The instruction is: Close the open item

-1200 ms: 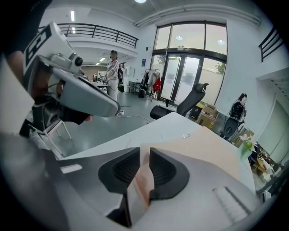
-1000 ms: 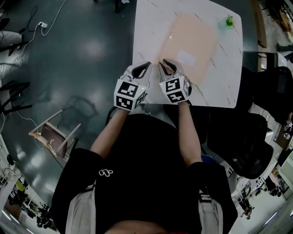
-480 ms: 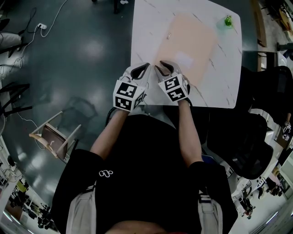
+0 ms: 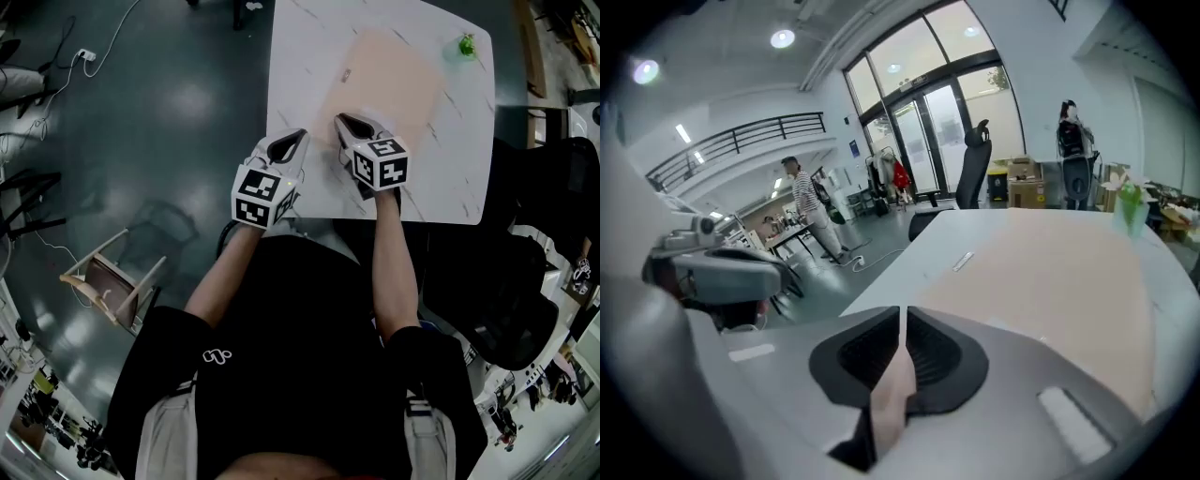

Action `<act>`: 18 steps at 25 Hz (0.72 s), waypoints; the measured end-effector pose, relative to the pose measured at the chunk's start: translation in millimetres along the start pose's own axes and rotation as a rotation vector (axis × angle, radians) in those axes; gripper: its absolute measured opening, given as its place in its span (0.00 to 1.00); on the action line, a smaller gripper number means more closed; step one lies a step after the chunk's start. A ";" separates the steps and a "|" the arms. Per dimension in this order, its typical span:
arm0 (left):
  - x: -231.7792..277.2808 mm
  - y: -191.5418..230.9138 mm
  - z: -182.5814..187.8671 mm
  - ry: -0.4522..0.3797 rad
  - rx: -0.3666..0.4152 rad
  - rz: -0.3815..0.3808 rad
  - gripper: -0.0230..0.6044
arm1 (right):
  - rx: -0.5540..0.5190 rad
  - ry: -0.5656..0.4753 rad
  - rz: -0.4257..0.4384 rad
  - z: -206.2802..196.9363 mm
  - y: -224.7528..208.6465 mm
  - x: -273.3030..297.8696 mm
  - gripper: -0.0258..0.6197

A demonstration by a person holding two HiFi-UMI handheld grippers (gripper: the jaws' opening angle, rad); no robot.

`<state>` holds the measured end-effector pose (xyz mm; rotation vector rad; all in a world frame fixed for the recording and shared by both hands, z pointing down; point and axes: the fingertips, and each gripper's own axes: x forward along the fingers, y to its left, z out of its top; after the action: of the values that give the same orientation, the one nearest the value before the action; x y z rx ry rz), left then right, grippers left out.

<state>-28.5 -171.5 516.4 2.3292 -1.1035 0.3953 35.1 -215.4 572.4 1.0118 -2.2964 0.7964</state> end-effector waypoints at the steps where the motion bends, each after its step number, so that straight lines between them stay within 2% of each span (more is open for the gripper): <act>1: 0.2 0.0 -0.5 0.001 -0.001 0.001 0.01 | -0.005 -0.001 -0.028 4.0 -9.3 0.8 0.06; 7: 1.2 3.0 -0.9 0.003 -0.008 0.011 0.01 | -0.029 -0.010 -0.149 27.2 -50.0 9.6 0.03; 18: 3.7 11.9 1.4 0.007 -0.020 0.034 0.01 | -0.055 0.045 -0.231 45.3 -80.5 34.7 0.03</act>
<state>-35.5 -180.8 521.0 2.2932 -1.1396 0.4026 67.4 -307.4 587.6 1.1946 -2.1034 0.6516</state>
